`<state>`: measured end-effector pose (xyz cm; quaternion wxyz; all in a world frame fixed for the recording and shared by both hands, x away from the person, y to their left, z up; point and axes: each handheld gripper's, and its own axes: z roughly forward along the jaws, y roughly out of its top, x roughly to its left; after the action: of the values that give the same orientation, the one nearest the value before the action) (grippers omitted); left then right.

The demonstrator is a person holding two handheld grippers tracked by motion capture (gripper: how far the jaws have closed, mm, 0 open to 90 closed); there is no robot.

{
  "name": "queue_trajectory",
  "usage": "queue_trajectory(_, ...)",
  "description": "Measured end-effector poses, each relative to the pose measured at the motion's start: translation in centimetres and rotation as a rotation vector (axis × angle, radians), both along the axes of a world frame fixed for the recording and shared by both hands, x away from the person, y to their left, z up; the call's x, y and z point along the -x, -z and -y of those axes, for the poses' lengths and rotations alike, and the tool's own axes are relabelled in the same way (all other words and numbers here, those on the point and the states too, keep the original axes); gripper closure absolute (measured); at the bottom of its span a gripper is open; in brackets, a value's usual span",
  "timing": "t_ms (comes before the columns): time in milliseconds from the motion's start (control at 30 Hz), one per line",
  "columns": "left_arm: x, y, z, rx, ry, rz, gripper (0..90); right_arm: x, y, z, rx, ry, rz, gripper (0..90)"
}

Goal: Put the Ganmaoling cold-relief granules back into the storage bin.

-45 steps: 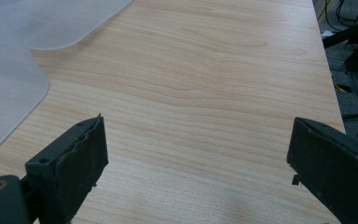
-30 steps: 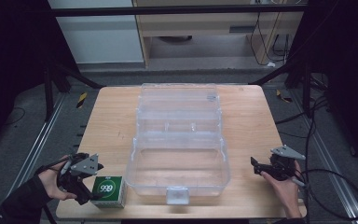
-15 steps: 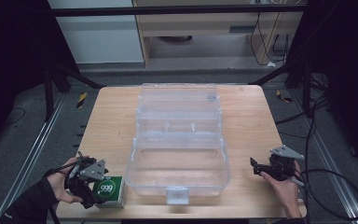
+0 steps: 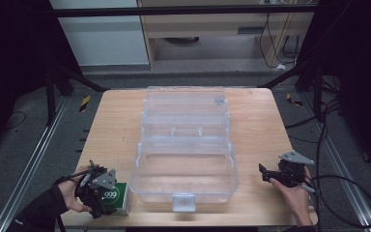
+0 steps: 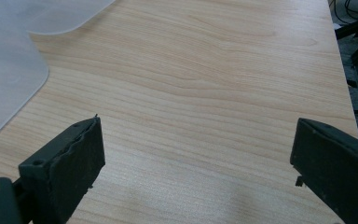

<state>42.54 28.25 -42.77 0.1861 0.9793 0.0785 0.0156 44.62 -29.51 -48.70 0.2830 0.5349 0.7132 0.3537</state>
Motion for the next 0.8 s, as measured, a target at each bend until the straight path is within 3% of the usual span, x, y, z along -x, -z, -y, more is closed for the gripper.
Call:
queue_trajectory(367,-0.5,1.6,0.4,-0.029,0.012,-0.031,6.6,0.0,0.0,-0.1,-0.001,-0.004,-0.005,3.5)
queue_trajectory(800,-0.3,1.2,0.2,-0.033,0.014,-0.027,12.2,0.0,0.0,-0.1,-0.006,-0.004,-0.005,3.7)
